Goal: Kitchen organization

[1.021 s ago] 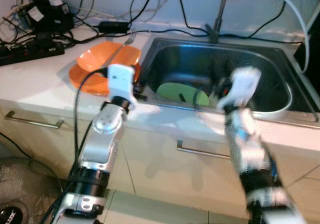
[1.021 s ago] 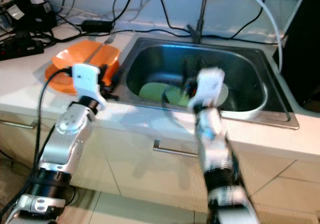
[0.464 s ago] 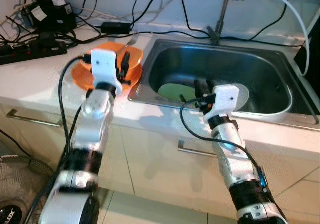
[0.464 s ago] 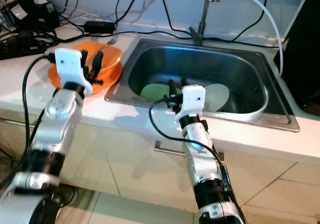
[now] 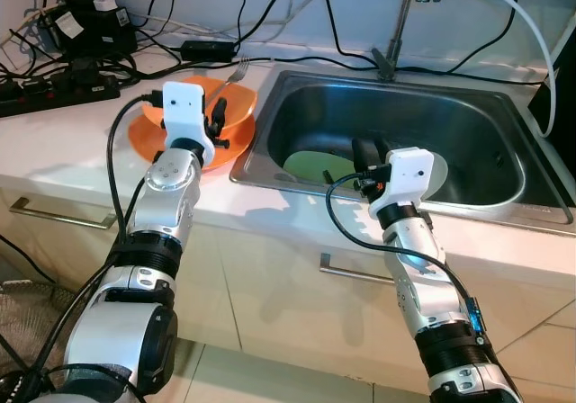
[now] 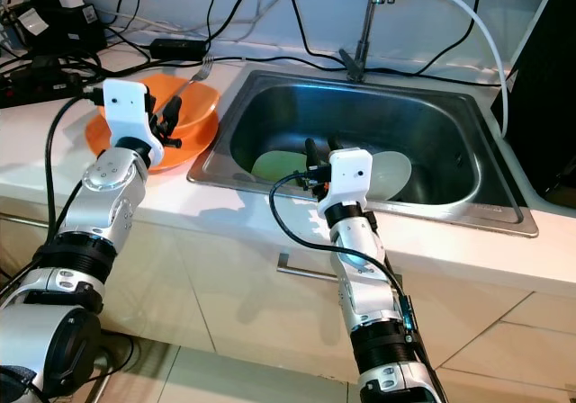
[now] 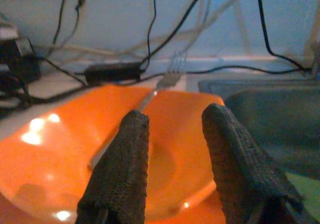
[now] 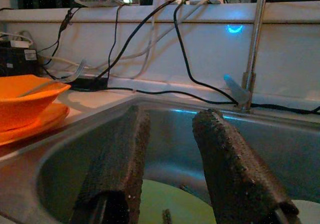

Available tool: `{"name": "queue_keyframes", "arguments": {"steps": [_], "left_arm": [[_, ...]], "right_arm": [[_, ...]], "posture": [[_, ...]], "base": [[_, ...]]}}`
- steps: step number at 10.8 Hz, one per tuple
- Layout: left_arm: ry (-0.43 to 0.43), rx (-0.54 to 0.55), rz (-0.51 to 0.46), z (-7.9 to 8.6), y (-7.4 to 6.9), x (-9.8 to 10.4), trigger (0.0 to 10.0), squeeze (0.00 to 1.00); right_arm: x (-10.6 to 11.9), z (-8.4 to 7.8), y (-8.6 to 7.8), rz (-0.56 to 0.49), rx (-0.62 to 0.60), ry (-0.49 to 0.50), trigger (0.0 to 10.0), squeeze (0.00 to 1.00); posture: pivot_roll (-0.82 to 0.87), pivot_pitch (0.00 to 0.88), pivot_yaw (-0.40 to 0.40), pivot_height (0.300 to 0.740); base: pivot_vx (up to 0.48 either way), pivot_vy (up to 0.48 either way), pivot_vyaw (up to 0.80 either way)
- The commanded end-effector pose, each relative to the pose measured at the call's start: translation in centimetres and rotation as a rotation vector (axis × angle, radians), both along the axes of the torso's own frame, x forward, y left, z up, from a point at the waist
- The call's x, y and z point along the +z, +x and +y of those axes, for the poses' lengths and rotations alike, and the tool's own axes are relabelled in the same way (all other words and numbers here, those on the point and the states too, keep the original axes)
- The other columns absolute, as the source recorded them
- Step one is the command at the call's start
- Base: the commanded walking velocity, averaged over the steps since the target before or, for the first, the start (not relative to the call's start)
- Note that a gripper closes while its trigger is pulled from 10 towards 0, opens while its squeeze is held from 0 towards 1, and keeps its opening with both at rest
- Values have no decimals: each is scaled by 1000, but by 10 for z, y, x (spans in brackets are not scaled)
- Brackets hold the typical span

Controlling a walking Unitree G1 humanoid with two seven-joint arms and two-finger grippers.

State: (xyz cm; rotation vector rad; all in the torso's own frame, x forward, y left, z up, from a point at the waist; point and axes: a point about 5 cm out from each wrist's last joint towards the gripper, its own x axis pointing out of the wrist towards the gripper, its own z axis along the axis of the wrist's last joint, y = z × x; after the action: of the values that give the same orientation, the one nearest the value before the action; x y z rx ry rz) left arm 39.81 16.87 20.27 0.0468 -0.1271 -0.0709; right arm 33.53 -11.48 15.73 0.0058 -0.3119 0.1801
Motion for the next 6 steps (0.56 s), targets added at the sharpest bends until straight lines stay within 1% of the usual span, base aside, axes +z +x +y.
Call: {"name": "queue_keyframes", "arguments": {"steps": [1, 3, 6], "left_arm": [[3, -3, 2, 1, 2, 2, 10000, 0], [26, 9, 32, 8, 0, -7, 10000, 0], [46, 64, 72, 24, -8, -21, 10000, 0]], "right_arm": [[7, 0, 1, -16, -2, -5, 10000, 0], [7, 1, 2, -11, -2, -8, 10000, 0], [6, 0, 3, -3, -8, -1, 10000, 0]], "posture": [[133, 2, -3, 740], [140, 13, -4, 740], [149, 26, -5, 740]], "base": [[0, 0, 0], [0, 0, 0], [0, 0, 0]]}}
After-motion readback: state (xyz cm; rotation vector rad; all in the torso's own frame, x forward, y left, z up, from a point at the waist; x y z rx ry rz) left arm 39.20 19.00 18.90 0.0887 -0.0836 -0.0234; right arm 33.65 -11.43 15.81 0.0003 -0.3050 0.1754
